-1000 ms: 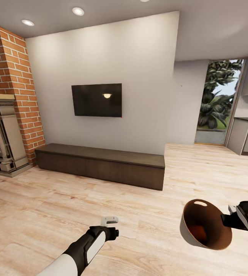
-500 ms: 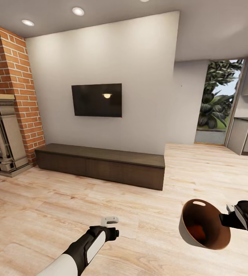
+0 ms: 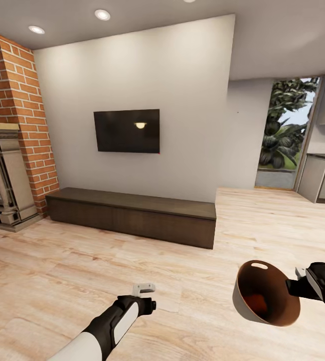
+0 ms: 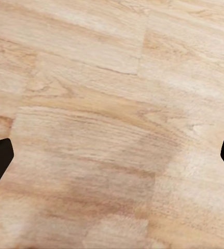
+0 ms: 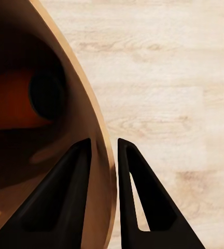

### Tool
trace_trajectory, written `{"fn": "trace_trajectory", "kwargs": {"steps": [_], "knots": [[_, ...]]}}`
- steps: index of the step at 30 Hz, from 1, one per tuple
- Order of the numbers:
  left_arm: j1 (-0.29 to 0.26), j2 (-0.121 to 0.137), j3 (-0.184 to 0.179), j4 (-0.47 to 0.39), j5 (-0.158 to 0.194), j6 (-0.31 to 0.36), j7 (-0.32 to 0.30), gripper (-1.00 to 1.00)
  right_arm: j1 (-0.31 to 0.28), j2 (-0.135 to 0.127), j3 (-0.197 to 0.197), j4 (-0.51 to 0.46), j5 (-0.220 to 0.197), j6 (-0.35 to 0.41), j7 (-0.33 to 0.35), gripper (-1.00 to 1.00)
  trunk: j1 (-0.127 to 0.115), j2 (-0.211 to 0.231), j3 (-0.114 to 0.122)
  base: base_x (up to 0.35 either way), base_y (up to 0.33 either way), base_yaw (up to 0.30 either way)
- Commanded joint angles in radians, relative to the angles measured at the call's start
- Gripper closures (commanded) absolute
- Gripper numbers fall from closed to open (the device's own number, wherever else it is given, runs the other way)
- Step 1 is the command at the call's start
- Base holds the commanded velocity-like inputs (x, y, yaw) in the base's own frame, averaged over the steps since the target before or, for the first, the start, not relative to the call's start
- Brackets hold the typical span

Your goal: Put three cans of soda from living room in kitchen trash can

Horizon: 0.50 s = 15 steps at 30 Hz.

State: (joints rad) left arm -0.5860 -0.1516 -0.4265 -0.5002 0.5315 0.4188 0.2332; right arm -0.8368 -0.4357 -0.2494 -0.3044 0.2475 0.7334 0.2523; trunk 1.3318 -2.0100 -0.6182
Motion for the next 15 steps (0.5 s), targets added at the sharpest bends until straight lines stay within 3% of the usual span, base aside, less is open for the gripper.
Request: {"fn": "trace_trajectory", "kwargs": {"steps": [1, 15], "knots": [[0.000, 0.000, 0.000, 0.000, 0.000, 0.000, 0.000, -1.00, 0.000, 0.000, -0.005, -0.001, -0.014, 0.001, 0.003, 1.00, 0.000, 0.000, 0.000, 0.000, 0.000, 0.000], [0.000, -0.003, 0.001, 0.000, 0.000, 0.001, 0.004, -1.00, 0.001, 0.001, -0.005, -0.001, -0.015, 0.001, 0.008, 1.00, 0.000, 0.000, 0.000, 0.000, 0.000, 0.000]]}}
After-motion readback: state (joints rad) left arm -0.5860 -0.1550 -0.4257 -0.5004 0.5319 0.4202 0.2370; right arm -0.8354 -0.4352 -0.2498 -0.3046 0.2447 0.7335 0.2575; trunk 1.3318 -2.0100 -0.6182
